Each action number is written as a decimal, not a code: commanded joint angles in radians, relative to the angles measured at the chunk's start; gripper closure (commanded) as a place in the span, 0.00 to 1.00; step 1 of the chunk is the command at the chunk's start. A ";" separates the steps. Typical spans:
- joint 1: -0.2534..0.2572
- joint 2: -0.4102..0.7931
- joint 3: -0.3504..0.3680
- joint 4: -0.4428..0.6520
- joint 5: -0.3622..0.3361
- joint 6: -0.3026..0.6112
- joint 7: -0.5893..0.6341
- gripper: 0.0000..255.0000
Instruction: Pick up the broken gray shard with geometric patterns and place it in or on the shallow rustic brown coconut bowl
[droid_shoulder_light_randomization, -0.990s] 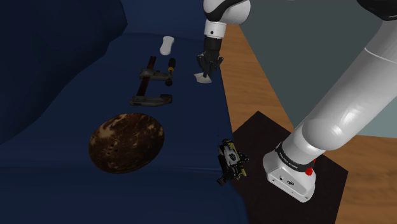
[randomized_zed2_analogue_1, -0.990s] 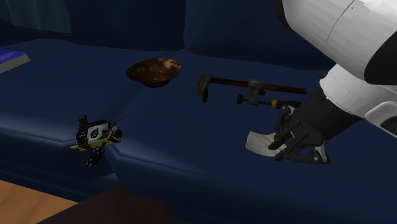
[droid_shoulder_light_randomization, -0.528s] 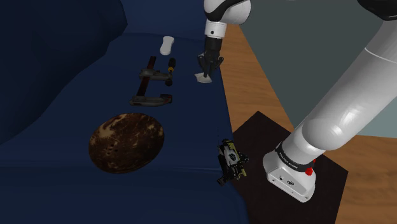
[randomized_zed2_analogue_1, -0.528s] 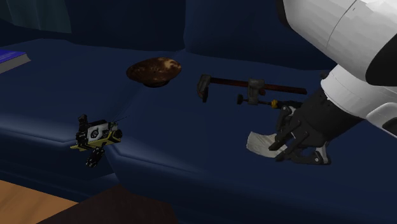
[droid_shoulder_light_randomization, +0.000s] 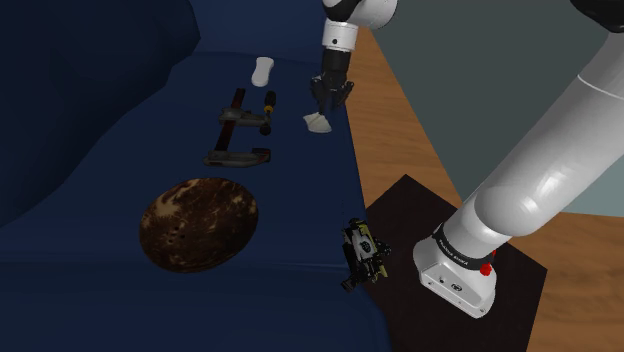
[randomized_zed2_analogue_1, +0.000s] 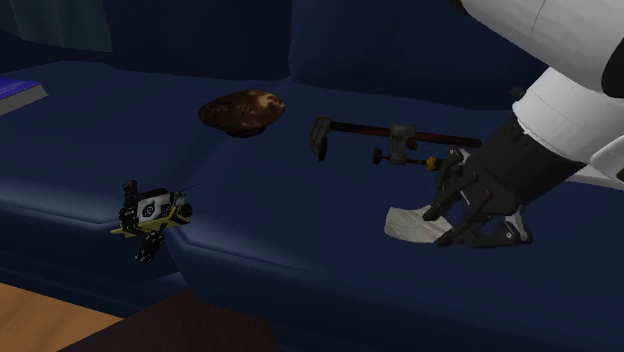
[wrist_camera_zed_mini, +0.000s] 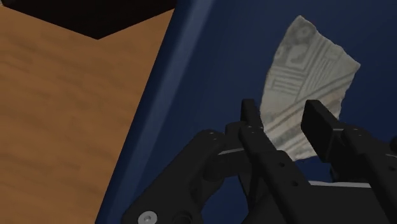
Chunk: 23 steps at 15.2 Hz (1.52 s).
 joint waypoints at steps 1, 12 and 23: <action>0.027 -0.056 0.020 -0.063 -0.034 0.076 0.160 0.00; 0.070 -0.085 0.083 -0.207 -0.127 0.297 0.494 0.00; 0.069 -0.085 0.083 -0.207 -0.127 0.296 0.494 1.00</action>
